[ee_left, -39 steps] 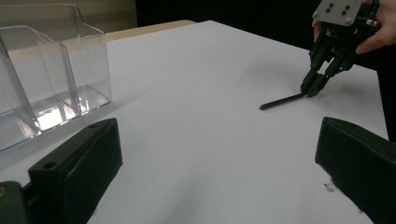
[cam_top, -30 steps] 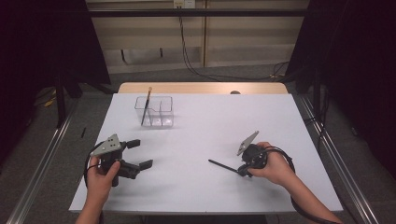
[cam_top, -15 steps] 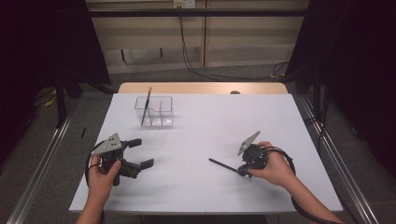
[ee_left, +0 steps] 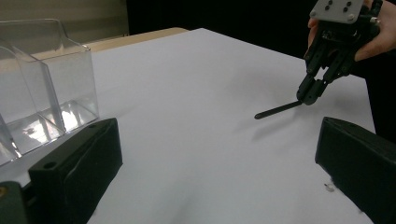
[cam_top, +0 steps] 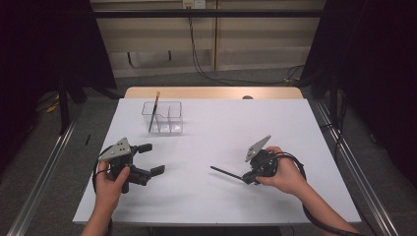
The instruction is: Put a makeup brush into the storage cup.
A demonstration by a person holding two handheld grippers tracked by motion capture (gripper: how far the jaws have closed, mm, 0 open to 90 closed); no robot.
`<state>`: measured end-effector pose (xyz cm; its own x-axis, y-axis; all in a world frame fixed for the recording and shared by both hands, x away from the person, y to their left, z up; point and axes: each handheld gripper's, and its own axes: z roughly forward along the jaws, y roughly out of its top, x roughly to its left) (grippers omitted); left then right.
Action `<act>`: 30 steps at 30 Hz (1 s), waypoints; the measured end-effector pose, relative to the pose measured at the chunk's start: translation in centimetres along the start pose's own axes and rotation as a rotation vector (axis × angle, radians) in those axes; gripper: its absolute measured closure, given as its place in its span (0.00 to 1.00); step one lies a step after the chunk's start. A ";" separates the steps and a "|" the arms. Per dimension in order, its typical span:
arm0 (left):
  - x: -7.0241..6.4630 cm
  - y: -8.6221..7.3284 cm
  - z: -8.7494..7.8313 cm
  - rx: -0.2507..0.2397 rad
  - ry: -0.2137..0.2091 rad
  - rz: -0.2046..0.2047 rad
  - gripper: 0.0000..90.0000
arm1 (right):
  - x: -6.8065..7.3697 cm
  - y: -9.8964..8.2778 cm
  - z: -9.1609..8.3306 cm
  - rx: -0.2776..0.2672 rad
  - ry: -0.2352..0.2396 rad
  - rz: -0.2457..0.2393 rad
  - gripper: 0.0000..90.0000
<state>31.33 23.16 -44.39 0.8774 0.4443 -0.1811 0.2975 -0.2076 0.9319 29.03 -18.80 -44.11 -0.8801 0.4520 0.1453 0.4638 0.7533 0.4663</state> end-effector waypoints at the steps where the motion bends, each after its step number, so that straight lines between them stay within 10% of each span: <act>1: 0.0 0.0 0.1 0.000 -0.004 -0.001 0.01 | 0.1 0.1 0.0 0.001 0.004 -0.004 0.94; 30: -0.8 1.0 2.4 0.036 -0.069 0.033 0.00 | 2.2 3.7 1.1 -0.017 0.081 -0.118 0.94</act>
<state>31.85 20.55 -44.02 0.9103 0.3760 -0.1733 0.2807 -0.2527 0.9259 28.93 -14.45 -43.04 -0.9341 0.3199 0.1584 0.3553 0.7903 0.4992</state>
